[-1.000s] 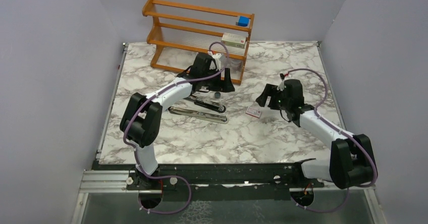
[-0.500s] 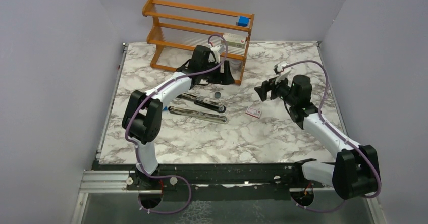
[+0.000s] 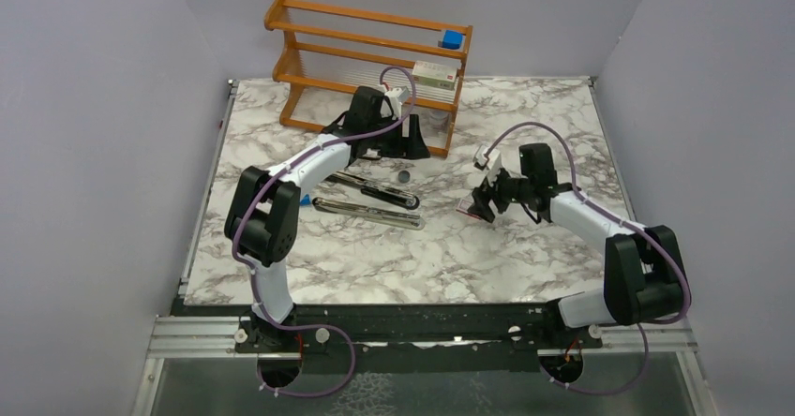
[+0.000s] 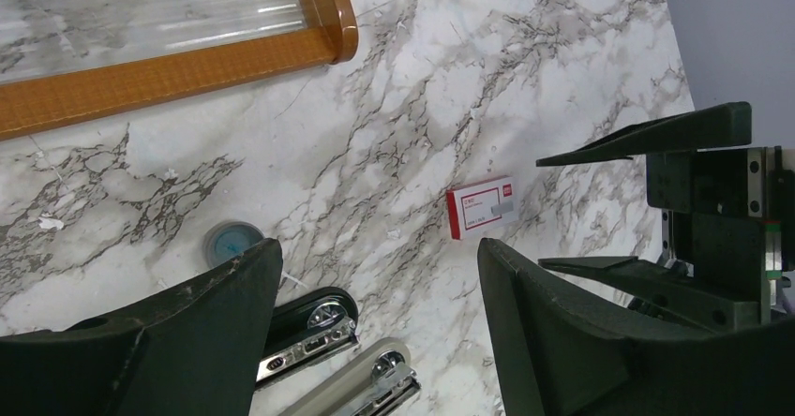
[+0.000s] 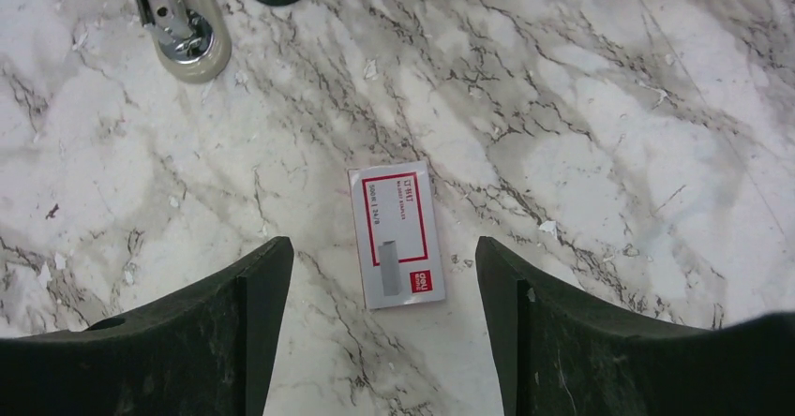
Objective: Load the staples into the stapler
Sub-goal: Open the staple box at the center of the board.
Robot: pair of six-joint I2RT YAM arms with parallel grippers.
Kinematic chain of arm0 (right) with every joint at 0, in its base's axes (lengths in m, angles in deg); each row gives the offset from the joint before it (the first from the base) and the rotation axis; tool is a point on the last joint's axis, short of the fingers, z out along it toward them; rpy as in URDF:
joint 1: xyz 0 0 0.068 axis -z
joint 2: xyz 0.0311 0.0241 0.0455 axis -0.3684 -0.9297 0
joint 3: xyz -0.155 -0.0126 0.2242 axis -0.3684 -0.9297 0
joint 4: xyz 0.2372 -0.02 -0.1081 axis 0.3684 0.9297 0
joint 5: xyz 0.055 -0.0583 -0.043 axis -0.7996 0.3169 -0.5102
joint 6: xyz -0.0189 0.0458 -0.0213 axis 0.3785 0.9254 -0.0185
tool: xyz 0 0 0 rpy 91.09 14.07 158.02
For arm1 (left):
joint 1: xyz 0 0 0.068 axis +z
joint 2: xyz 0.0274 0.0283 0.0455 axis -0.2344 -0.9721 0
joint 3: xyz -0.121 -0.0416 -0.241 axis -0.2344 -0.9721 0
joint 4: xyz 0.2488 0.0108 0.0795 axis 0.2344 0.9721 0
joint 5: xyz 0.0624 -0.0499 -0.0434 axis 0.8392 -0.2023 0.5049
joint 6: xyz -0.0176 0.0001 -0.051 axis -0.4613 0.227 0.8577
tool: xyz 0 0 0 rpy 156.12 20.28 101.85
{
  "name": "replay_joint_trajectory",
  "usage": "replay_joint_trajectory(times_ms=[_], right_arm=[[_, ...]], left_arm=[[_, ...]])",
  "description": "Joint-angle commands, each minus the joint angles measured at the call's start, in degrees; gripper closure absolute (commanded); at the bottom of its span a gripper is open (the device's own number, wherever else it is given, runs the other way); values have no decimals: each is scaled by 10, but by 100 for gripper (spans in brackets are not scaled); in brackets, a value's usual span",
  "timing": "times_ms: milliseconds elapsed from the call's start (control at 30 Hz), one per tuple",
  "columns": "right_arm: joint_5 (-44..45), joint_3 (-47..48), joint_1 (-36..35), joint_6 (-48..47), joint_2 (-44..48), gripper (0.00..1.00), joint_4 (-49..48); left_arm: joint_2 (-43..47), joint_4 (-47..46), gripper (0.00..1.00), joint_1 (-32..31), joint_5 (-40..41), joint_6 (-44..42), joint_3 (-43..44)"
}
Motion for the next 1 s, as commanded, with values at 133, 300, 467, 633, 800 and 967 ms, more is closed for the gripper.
replay_joint_trajectory(times_ms=[133, 300, 467, 633, 800, 967], right_arm=[[-11, -1, 3, -85, -41, 27, 24], [1, 14, 5, -108, -84, 28, 40], [33, 25, 7, -116, -106, 30, 42], [55, 34, 9, -139, -122, 34, 69], [58, 37, 9, -146, -141, 46, 76], [56, 38, 10, -151, -149, 51, 76]], left_arm=[[15, -8, 21, 0, -27, 2, -5], [15, -7, 21, 0, -25, -2, -7], [15, -7, 21, -1, -23, -4, -7], [12, -6, 21, 0, -27, -4, -7], [7, -11, 21, 0, -31, 3, -10], [-2, -61, 23, 0, -74, 55, -30]])
